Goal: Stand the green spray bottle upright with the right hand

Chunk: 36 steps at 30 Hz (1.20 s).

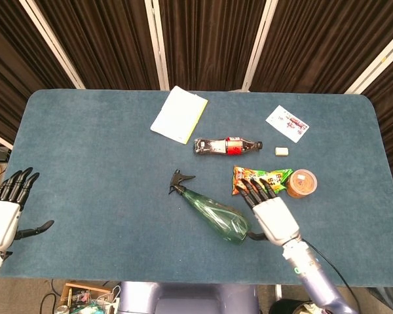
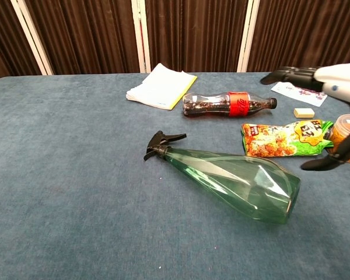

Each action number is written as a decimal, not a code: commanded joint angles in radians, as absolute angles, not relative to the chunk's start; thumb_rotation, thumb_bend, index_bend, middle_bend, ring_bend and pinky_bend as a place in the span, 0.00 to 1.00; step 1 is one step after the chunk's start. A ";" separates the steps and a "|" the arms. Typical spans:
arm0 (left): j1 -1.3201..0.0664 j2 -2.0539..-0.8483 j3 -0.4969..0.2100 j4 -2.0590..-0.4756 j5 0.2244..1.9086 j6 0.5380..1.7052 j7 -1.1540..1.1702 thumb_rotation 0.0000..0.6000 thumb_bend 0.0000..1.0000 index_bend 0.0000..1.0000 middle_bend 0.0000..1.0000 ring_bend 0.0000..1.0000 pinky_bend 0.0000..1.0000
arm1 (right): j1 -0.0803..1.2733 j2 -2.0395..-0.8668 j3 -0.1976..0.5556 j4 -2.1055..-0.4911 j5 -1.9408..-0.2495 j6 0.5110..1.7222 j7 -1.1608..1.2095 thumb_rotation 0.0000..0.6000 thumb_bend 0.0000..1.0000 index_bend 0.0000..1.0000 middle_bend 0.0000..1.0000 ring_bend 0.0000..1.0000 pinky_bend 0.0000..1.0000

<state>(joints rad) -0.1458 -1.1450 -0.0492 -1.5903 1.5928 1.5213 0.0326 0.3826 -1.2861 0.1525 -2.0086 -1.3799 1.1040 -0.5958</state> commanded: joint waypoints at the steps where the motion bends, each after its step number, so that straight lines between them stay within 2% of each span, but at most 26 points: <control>1: -0.146 -1.145 -0.050 -1.588 1.589 1.520 0.028 1.00 0.04 0.00 0.00 0.00 0.13 | 0.373 -1.320 0.120 -2.082 -1.358 1.141 -0.685 1.00 0.13 0.00 0.00 0.00 0.00; 8: -0.145 -1.147 -0.042 -1.577 1.613 1.532 0.010 1.00 0.04 0.00 0.00 0.00 0.13 | 0.297 -1.350 -0.007 -2.153 -1.462 1.231 -0.739 1.00 0.13 0.00 0.00 0.00 0.00; 13: -0.149 -1.149 -0.042 -1.572 1.615 1.529 0.009 1.00 0.04 0.00 0.00 0.00 0.13 | 0.254 -1.405 -0.071 -2.109 -1.536 1.271 -0.729 1.00 0.12 0.00 0.00 0.00 0.00; 21: -0.143 -1.157 -0.035 -1.562 1.644 1.556 0.012 1.00 0.04 0.00 0.00 0.00 0.13 | 0.247 -1.499 -0.045 -1.963 -1.587 1.308 -0.696 1.00 0.07 0.00 0.00 0.00 0.00; 30: -0.170 -1.181 -0.042 -1.549 1.606 1.492 0.048 1.00 0.04 0.00 0.00 0.00 0.13 | 0.242 -1.589 -0.025 -1.810 -1.562 1.311 -0.591 1.00 0.00 0.00 0.00 0.00 0.00; 36: -0.177 -1.185 -0.040 -1.551 1.605 1.481 0.058 1.00 0.04 0.00 0.00 0.00 0.13 | 0.241 -1.628 -0.029 -1.751 -1.557 1.302 -0.538 1.00 0.00 0.00 0.00 0.00 0.00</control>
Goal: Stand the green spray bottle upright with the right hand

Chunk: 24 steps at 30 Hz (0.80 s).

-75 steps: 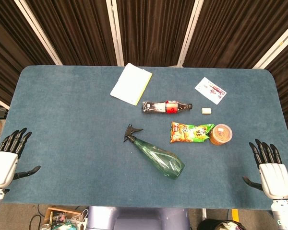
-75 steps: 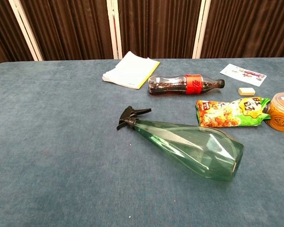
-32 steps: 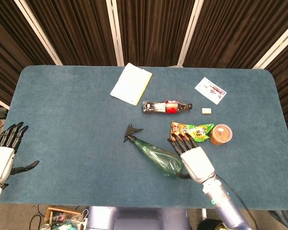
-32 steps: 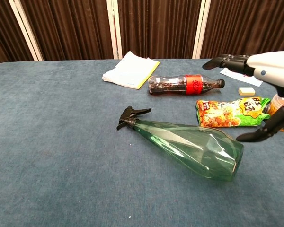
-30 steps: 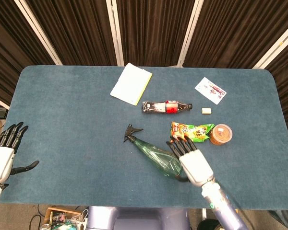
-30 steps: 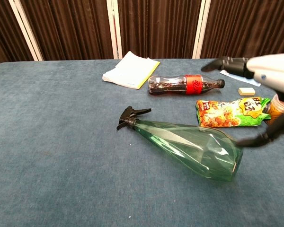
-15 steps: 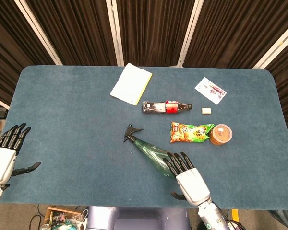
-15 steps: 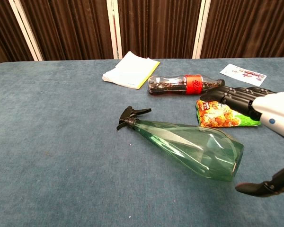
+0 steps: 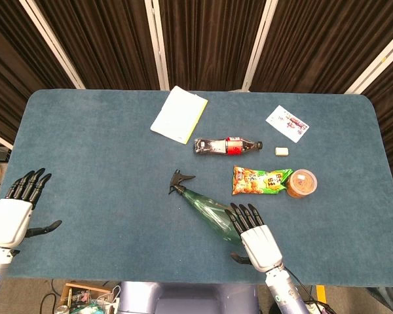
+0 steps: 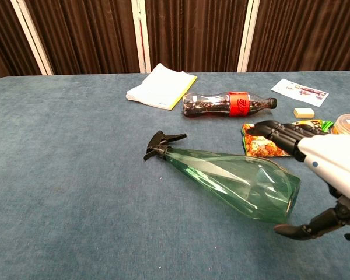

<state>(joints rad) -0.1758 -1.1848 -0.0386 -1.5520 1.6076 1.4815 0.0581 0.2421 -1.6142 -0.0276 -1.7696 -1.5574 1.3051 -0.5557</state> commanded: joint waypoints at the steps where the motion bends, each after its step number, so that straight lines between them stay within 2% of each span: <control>1: -0.177 -1.186 -0.041 -1.550 1.603 1.480 0.058 1.00 0.04 0.00 0.00 0.00 0.13 | 0.242 -1.632 -0.029 -1.743 -1.558 1.302 -0.533 1.00 0.00 0.00 0.00 0.00 0.00; 11: -0.188 -1.189 -0.045 -1.540 1.582 1.458 0.054 1.00 0.04 0.00 0.00 0.00 0.13 | 0.253 -1.671 -0.007 -1.675 -1.545 1.293 -0.467 1.00 0.00 0.00 0.00 0.00 0.00; 24: -0.189 -1.195 -0.049 -1.543 1.559 1.453 0.077 1.00 0.04 0.00 0.00 0.00 0.13 | 0.290 -1.720 0.035 -1.497 -1.533 1.266 -0.346 1.00 0.00 0.00 0.00 0.00 0.00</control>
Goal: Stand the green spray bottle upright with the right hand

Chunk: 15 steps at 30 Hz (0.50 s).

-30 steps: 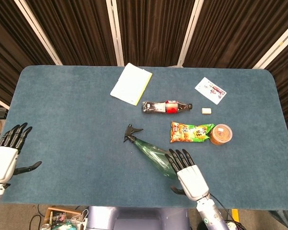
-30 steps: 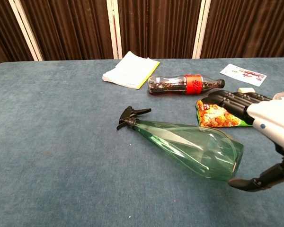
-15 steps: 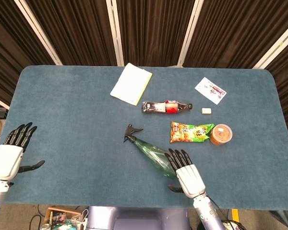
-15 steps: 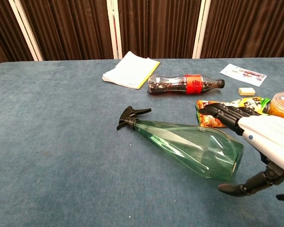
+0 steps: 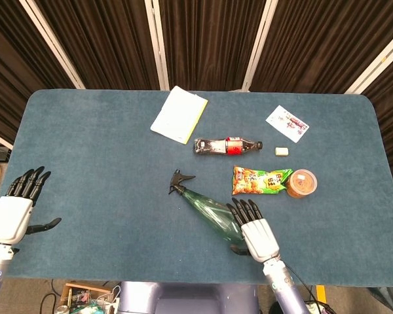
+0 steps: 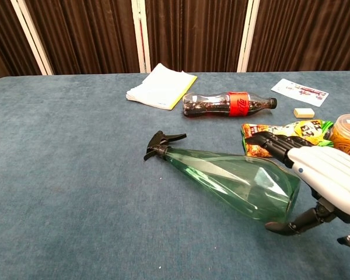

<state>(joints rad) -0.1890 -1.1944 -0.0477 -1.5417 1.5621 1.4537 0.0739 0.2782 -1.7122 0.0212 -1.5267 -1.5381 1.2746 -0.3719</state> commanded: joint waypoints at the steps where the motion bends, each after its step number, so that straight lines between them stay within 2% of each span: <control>1: -0.189 -1.196 -0.049 -1.543 1.556 1.453 0.080 1.00 0.04 0.00 0.00 0.00 0.13 | 0.296 -1.721 0.040 -1.483 -1.533 1.262 -0.334 1.00 0.00 0.00 0.00 0.00 0.00; 15: -0.204 -1.218 -0.067 -1.541 1.498 1.413 0.128 1.00 0.04 0.00 0.00 0.00 0.13 | 0.391 -1.673 0.109 -1.361 -1.549 1.214 -0.259 1.00 0.00 0.00 0.00 0.00 0.00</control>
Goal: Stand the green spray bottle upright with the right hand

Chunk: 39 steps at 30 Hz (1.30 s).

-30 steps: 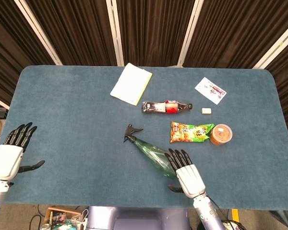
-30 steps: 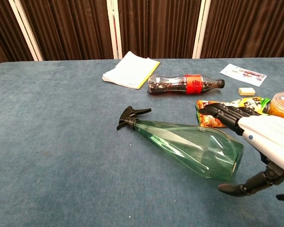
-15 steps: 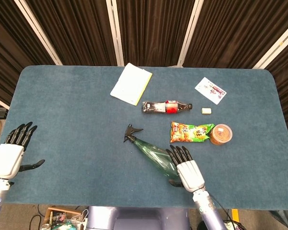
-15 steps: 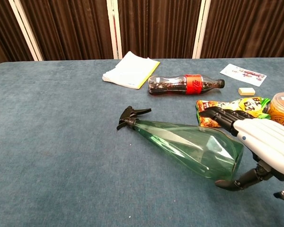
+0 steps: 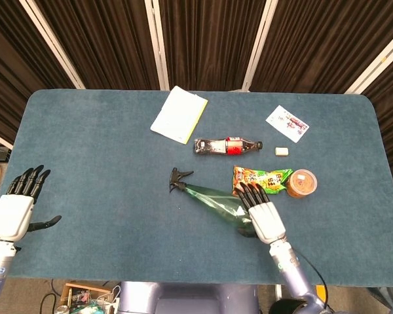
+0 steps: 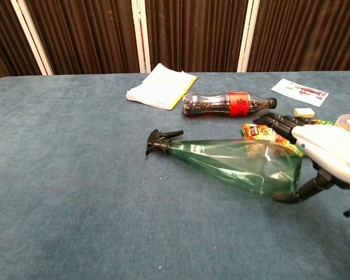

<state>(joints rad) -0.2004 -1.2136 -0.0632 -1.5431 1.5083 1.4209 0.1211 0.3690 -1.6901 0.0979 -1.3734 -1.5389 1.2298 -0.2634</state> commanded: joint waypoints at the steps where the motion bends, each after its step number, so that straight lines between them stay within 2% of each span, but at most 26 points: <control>1: -0.206 -1.220 -0.069 -1.540 1.492 1.408 0.131 1.00 0.04 0.00 0.00 0.00 0.13 | 0.401 -1.666 0.112 -1.354 -1.552 1.208 -0.259 1.00 0.00 0.00 0.00 0.00 0.00; 8: -0.217 -1.229 -0.077 -1.541 1.472 1.391 0.151 1.00 0.04 0.00 0.00 0.00 0.13 | 0.430 -1.588 0.114 -1.390 -1.566 1.194 -0.246 1.00 0.00 0.00 0.00 0.00 0.00; 14: -0.210 -1.214 -0.066 -1.555 1.506 1.418 0.129 1.00 0.04 0.00 0.00 0.00 0.13 | 0.375 -1.520 0.044 -1.570 -1.565 1.223 -0.390 1.00 0.00 0.00 0.00 0.00 0.00; 19: -0.194 -1.195 -0.050 -1.558 1.553 1.461 0.084 1.00 0.04 0.00 0.00 0.00 0.13 | 0.337 -1.536 -0.015 -1.706 -1.563 1.235 -0.579 1.00 0.00 0.00 0.00 0.00 0.00; 22: -0.189 -1.184 -0.042 -1.550 1.570 1.473 0.047 1.00 0.04 0.00 0.00 0.00 0.13 | 0.335 -1.575 -0.022 -1.754 -1.553 1.224 -0.661 1.00 0.00 0.00 0.00 0.00 0.00; 25: -0.187 -1.175 -0.040 -1.541 1.580 1.482 0.019 1.00 0.05 0.00 0.00 0.00 0.13 | 0.356 -1.627 0.015 -1.760 -1.511 1.196 -0.737 1.00 0.02 0.00 0.00 0.00 0.00; 31: -0.183 -1.167 -0.036 -1.532 1.602 1.502 -0.012 1.00 0.05 0.00 0.00 0.00 0.13 | 0.429 -1.716 0.146 -1.687 -1.357 1.145 -0.898 1.00 0.07 0.00 0.00 0.00 0.00; 39: -0.159 -1.144 -0.042 -1.547 1.571 1.523 -0.020 1.00 0.06 0.00 0.00 0.00 0.13 | 0.520 -1.814 0.223 -1.564 -1.271 1.168 -1.138 1.00 0.12 0.00 0.00 0.00 0.00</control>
